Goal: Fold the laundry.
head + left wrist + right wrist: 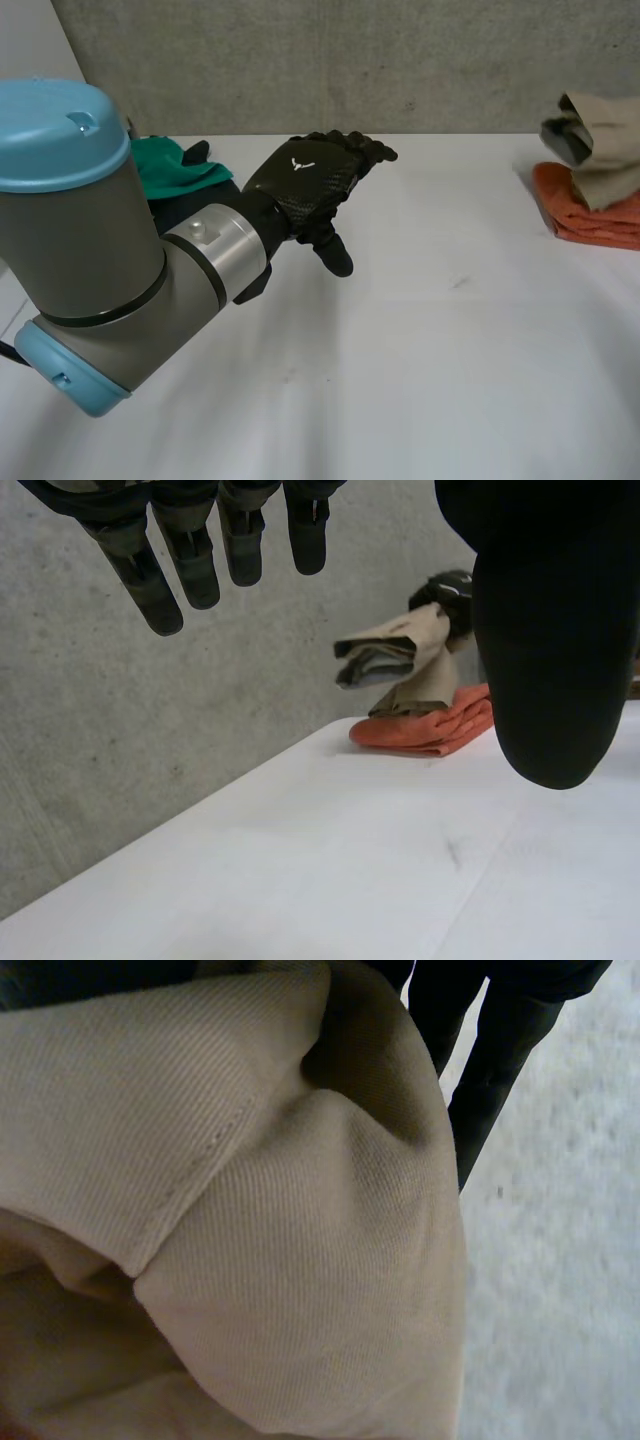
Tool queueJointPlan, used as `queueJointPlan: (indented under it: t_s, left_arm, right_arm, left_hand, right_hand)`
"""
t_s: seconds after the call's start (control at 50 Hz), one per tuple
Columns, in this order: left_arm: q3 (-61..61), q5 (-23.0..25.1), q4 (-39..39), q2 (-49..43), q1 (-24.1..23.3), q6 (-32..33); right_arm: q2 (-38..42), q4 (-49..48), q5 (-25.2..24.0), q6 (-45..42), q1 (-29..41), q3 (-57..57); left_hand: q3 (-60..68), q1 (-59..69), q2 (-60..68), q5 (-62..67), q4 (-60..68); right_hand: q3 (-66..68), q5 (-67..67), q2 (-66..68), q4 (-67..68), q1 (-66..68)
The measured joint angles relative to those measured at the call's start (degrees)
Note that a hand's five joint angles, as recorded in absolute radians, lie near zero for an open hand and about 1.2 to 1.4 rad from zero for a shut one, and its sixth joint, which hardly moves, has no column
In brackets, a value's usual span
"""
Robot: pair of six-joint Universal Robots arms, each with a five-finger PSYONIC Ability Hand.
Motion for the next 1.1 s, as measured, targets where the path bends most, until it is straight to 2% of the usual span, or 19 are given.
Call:
queueJointPlan:
  t_s: [0.12,0.3,0.32,0.34,0.38,0.42,0.46,0.52,0.64,0.76,0.8,0.88,0.98,1.06,1.1]
  left_arm:
    - [-0.6,0.0,0.5,-0.4,0.0,-0.1]
    - [-0.8,0.0,0.7,-0.6,-0.1,-0.1]
    - [-0.8,0.0,0.7,-0.6,-0.2,-0.1]
    - [-0.9,0.0,0.7,-0.6,-0.3,-0.1]
    - [-0.9,0.0,0.7,-0.6,-0.5,-0.1]
    - [-0.9,0.0,0.7,-0.6,-0.7,-0.1]
    - [-0.9,0.0,0.7,-0.6,-0.9,-0.1]
    - [-0.9,0.0,0.7,-0.6,-1.1,-0.1]
    - [-0.8,0.2,0.7,-0.3,-1.7,-0.1]
    - [-0.6,1.5,0.8,0.5,-2.5,-0.3]
    - [-0.5,1.9,0.8,1.0,-2.6,-0.4]
    - [0.2,2.6,1.7,3.6,-2.6,-1.1]
    - [1.7,1.6,3.8,6.7,-1.1,-1.4]
    - [3.4,-1.2,5.5,8.4,3.5,-0.7]
    - [4.3,-2.7,6.3,8.6,8.0,0.3]
  right_arm:
    - [5.5,0.0,-3.0,0.0,-2.7,-1.3]
    - [6.2,0.4,-3.9,-0.2,-2.9,2.2]
    - [6.0,0.6,-3.8,-0.2,-2.9,2.5]
    - [5.7,0.9,-3.7,-0.2,-2.8,2.9]
    - [4.9,1.8,-3.3,-0.3,-2.7,3.7]
    - [4.0,3.0,-2.7,-0.5,-2.8,4.4]
    - [2.9,4.5,-2.0,-0.8,-2.8,5.2]
    - [0.9,6.9,-1.3,-1.8,-3.4,6.5]
    - [-7.0,14.8,-0.5,-9.7,-7.4,12.4]
    - [-16.5,23.3,0.9,-22.0,-12.0,18.8]
    - [-19.3,25.7,2.3,-25.9,-13.2,20.2]
    - [-27.8,30.4,10.2,-36.2,-14.8,23.0]
    - [-35.0,29.0,17.0,-37.5,-11.3,25.8]
    - [-42.2,23.7,18.0,-33.3,-5.3,31.7]
    - [-46.5,19.6,16.9,-30.6,-1.5,36.8]
  left_hand:
    - [0.0,0.0,0.0,0.0,0.0]
    - [0.0,0.0,0.0,0.0,0.0]
    - [0.0,0.0,0.0,0.0,0.0]
    - [0.0,0.0,0.0,0.0,0.0]
    - [0.0,0.0,0.0,0.0,0.0]
    - [0.0,0.0,0.0,0.0,0.0]
    - [0.0,0.0,0.0,0.0,0.0]
    - [0.0,0.0,0.0,0.0,0.0]
    - [0.0,0.0,0.0,0.0,0.0]
    - [0.0,0.0,0.0,0.0,0.0]
    - [0.0,0.0,0.0,0.0,0.0]
    - [0.0,0.0,0.0,0.0,0.0]
    - [0.0,0.0,0.0,0.0,0.0]
    - [0.0,0.0,0.0,0.0,0.0]
    - [0.0,0.0,0.0,0.0,0.0]
  right_hand:
    - [0.0,0.0,0.0,0.0,0.0]
    - [-1.1,1.4,-1.1,-1.9,0.1]
    - [-3.5,0.5,-3.0,-5.3,-0.3]
    - [-11.7,-6.5,-11.3,-14.1,-4.8]
    - [-32.0,-26.7,-33.4,-33.6,-24.8]
    - [-47.3,-41.2,-47.3,-49.6,-38.0]
    - [-52.3,-45.7,-51.8,-55.3,-41.8]
    - [-52.9,-47.2,-52.1,-56.3,-41.8]
    - [-52.9,-47.3,-52.1,-56.4,-41.8]
    - [-52.9,-47.3,-52.1,-56.4,-41.8]
    - [-52.9,-47.3,-52.1,-56.4,-41.8]
    - [-52.9,-47.3,-52.1,-56.4,-41.8]
    - [-52.9,-47.3,-52.1,-56.4,-41.8]
    - [-52.9,-47.3,-52.1,-56.4,-41.8]
    - [-52.9,-47.3,-52.1,-56.4,-41.8]
